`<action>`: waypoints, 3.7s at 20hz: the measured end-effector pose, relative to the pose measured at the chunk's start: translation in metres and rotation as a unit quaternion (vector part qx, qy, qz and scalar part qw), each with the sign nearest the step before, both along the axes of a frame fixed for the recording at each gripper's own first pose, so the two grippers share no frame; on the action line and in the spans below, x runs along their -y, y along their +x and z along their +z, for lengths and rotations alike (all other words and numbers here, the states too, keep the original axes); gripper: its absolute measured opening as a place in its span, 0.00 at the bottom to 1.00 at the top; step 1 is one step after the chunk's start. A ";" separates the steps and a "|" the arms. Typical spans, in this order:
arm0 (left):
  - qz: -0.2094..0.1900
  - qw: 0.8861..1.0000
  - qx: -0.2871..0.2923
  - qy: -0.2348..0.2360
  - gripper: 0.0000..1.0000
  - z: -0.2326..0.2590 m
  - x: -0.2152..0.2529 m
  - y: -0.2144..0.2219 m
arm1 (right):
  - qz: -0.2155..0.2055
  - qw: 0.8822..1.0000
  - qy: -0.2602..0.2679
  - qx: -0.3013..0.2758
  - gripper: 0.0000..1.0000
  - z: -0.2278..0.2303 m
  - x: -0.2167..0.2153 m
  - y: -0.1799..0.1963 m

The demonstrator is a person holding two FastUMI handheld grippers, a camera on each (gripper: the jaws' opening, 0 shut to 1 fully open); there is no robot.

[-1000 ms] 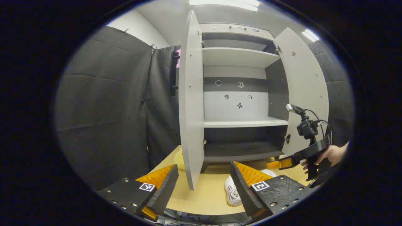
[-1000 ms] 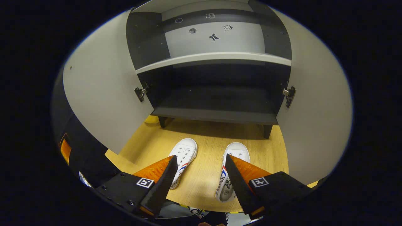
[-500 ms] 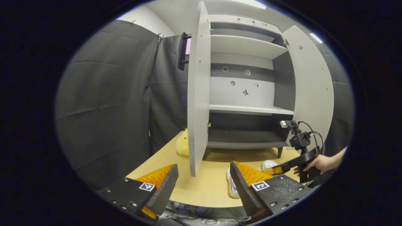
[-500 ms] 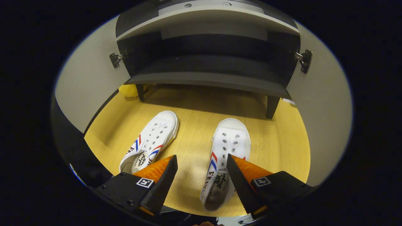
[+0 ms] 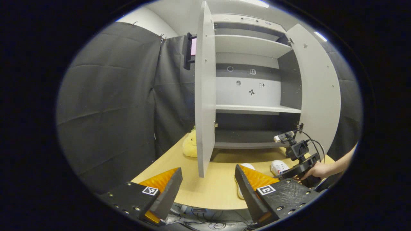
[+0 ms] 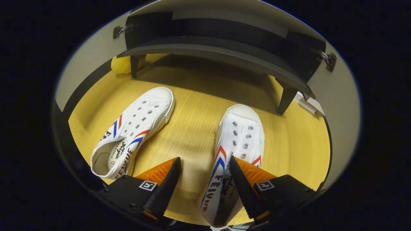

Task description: Grab one shoe with the right hand and put it into the shoe cabinet, grab the other shoe with the left hand and put it into the shoe cabinet; then close the right door with the right hand and the left door with the left hand.

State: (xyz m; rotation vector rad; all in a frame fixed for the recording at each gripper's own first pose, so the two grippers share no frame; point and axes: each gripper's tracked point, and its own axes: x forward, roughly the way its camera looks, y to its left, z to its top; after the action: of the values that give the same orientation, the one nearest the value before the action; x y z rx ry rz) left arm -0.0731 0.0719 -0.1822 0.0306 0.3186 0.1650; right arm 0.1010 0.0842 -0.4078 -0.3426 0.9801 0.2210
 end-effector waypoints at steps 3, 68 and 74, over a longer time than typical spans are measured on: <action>-0.002 1.000 0.008 0.010 1.00 0.007 0.002 -0.002 | -0.013 0.999 -0.045 0.024 0.56 0.006 0.016 0.006; -0.090 0.990 0.111 0.005 1.00 0.143 0.106 0.167 | -0.070 0.875 0.269 0.397 0.02 0.440 -0.013 0.214; -0.069 0.992 0.100 0.021 0.94 0.138 0.105 0.169 | -0.073 0.882 0.254 0.390 0.02 0.428 -0.016 0.259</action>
State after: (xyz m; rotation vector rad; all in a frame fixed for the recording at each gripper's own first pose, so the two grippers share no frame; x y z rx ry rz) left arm 0.0962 -0.0327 -0.0441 0.0768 0.1120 0.0363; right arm 0.3598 0.1005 0.0201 0.1353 0.1216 0.1701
